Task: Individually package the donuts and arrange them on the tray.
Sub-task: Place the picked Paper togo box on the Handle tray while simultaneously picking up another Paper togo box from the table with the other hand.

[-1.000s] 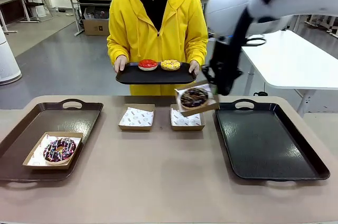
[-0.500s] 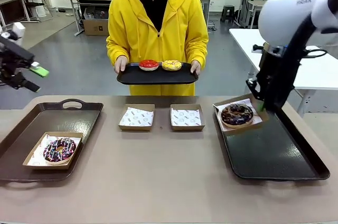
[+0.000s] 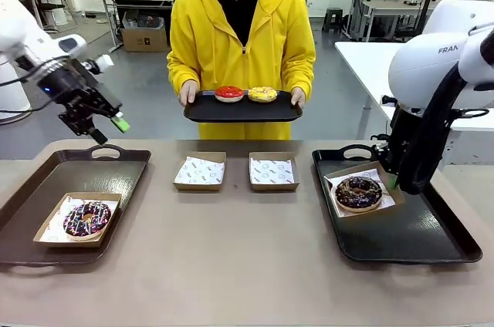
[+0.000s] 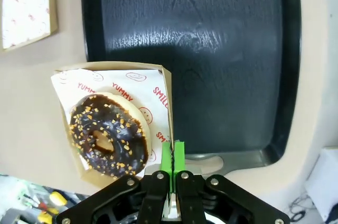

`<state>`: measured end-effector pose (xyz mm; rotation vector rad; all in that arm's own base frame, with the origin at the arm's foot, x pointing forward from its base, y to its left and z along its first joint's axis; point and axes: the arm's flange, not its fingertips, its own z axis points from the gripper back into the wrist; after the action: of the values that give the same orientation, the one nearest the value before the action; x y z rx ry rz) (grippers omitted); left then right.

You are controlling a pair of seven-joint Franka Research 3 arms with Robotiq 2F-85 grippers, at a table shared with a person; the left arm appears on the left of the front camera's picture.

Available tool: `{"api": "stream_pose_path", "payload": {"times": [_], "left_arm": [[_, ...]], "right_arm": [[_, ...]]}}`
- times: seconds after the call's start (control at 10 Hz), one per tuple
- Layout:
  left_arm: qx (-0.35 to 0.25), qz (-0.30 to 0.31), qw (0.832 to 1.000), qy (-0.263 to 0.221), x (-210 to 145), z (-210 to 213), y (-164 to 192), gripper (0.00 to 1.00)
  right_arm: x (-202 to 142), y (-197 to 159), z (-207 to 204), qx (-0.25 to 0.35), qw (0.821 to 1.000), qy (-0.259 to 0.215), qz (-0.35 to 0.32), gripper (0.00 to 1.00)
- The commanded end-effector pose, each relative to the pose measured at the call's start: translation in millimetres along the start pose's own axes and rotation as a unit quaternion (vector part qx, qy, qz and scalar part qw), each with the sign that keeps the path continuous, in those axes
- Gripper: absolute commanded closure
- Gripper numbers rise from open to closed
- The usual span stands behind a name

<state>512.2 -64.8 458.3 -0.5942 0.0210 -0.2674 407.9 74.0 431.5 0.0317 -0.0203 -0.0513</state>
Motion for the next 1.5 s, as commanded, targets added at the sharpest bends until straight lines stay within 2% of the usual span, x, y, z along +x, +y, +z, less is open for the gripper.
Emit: {"api": "stream_pose_path", "payload": {"times": [0.0, 0.4, 0.6, 1.0, 1.1, 1.2, 1.4], "left_arm": [[0.049, 0.008, 0.999, 0.019, 26, -20, -12, 0.12], [0.173, 0.014, 0.985, 0.011, 63, -89, -23, 0.12], [0.213, 0.014, 0.977, -0.002, 77, -113, -31, 0.12], [0.235, 0.014, 0.971, -0.036, 100, -139, -53, 0.12], [0.222, 0.016, 0.974, -0.039, 97, -142, -56, 0.12], [0.219, 0.006, 0.976, -0.022, 93, -136, -50, 0.12], [0.219, 0.006, 0.976, -0.022, 93, -136, -50, 0.12]], "right_arm": [[1, 3, 4, 0.0, 1.0, 0.0, 0.003, 0.99], [1, 3, 4, 0.0, 1.0, 0.0, 0.003, 0.99], [1, 3, 4, 0.0, 1.0, 0.0, 0.003, 0.99], [1, 3, 4, 0.0, 1.0, 0.0, 0.003, 0.99], [1, 3, 4, 0.0, 1.0, 0.0, 0.003, 0.99], [1, 3, 4, 0.0, 1.0, 0.0, 0.003, 0.99], [1, 3, 4, 0.0, 1.0, 0.0, 0.003, 0.99]]}}
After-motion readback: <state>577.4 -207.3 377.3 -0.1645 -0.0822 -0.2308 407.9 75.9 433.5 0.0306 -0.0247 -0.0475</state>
